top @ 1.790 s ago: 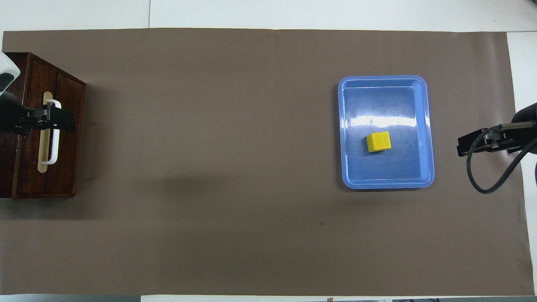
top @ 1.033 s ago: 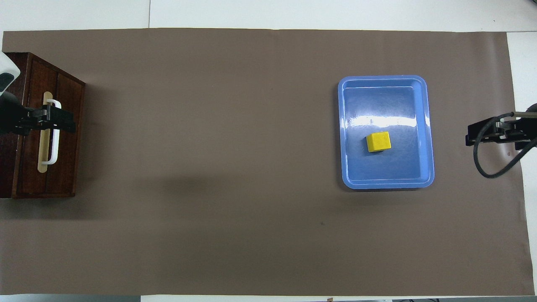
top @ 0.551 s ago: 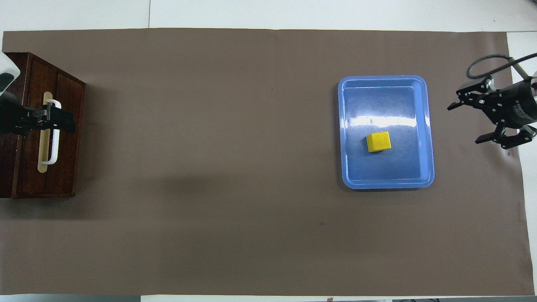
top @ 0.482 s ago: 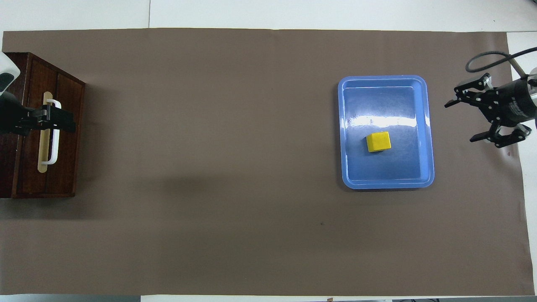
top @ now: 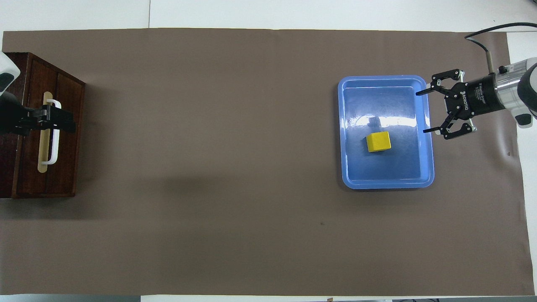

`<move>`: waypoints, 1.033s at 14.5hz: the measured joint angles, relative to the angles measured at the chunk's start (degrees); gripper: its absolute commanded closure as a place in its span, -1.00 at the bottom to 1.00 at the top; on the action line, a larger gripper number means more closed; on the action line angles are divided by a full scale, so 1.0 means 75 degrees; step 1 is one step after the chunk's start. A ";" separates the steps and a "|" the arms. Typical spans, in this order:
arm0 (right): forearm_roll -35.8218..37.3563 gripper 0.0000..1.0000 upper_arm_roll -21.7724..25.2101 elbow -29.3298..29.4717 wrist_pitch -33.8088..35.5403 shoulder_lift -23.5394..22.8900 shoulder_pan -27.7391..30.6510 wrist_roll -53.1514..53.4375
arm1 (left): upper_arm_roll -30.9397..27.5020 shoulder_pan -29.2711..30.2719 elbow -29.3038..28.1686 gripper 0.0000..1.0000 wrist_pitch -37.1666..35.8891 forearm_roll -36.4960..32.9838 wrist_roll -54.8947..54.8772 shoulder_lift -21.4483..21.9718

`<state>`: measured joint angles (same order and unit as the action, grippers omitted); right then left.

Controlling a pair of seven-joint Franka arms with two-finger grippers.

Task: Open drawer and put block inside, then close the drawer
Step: 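Move the right gripper over the yellow block in the blue tray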

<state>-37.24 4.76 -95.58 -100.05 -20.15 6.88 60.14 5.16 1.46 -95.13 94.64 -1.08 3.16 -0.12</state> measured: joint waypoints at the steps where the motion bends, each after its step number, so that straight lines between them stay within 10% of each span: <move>1: -0.0164 -1.00 0.0002 -0.0107 0.0000 -0.0172 0.0046 -0.0226 | 0.0000 0.0000 0.0000 -1.00 0.0000 0.0000 0.0000 0.0000; 15: -0.0903 -1.00 -0.0033 -0.1695 -0.0604 -0.0414 0.0030 -0.2308 | 0.0000 0.0001 0.0000 -1.00 0.0000 0.0000 0.0000 0.0000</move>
<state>-44.01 4.51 -108.29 -104.58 -23.25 7.11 42.83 5.17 1.47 -95.13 94.64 -1.08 3.16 -0.12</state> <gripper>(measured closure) 0.000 0.000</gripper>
